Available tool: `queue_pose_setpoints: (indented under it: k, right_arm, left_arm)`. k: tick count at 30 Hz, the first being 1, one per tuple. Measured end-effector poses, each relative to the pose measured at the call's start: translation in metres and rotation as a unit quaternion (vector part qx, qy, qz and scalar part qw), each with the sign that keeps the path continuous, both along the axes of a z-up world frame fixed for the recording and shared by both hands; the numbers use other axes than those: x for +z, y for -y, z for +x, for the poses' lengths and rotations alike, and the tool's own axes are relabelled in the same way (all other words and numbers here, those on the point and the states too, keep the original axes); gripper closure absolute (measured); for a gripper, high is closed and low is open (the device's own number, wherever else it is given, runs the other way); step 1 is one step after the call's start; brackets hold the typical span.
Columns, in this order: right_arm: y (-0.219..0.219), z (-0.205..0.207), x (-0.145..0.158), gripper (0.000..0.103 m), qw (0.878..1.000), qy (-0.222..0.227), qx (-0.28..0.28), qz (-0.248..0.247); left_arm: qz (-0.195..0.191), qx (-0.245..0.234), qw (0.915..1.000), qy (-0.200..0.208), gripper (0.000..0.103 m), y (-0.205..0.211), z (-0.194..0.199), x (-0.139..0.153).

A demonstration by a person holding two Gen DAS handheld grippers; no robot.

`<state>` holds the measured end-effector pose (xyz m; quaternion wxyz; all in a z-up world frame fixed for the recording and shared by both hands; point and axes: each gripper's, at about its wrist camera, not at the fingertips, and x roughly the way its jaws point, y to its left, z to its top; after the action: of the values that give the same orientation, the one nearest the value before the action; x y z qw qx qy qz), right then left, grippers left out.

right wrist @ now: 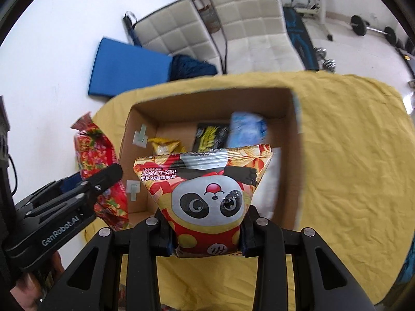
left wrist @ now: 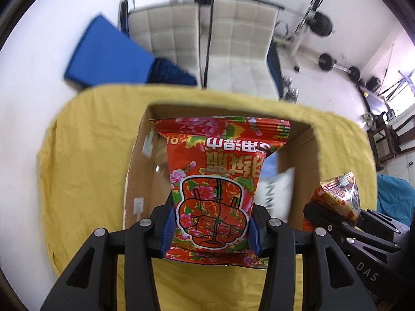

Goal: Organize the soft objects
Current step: 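Carry the red floral and panda bags into the box and release both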

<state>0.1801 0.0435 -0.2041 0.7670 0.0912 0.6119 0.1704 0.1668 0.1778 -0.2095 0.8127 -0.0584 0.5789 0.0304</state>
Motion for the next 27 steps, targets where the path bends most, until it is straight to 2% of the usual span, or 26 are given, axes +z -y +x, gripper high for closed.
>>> queue_pose_setpoints:
  k: [7,12,18,27]
  right_arm:
    - [-0.048,0.011,-0.076,0.066,0.998,-0.054,0.011,-0.008]
    - [-0.064,0.016,-0.119,0.066,0.996,-0.085,0.011,-0.015]
    - [-0.069,0.023,-0.148,0.066,0.994,-0.105,0.011,-0.022]
    - [-0.073,0.03,-0.167,0.065,0.992,-0.122,0.01,-0.024]
  left_arm:
    - [-0.041,0.005,0.9943,-0.099,0.06,-0.036,0.016,-0.08]
    - [-0.034,-0.013,0.9896,-0.139,0.06,-0.039,0.027,-0.122]
    - [-0.042,-0.018,0.9855,-0.163,0.06,-0.041,0.032,-0.148]
    - [-0.045,-0.024,0.9837,-0.172,0.06,-0.038,0.029,-0.157]
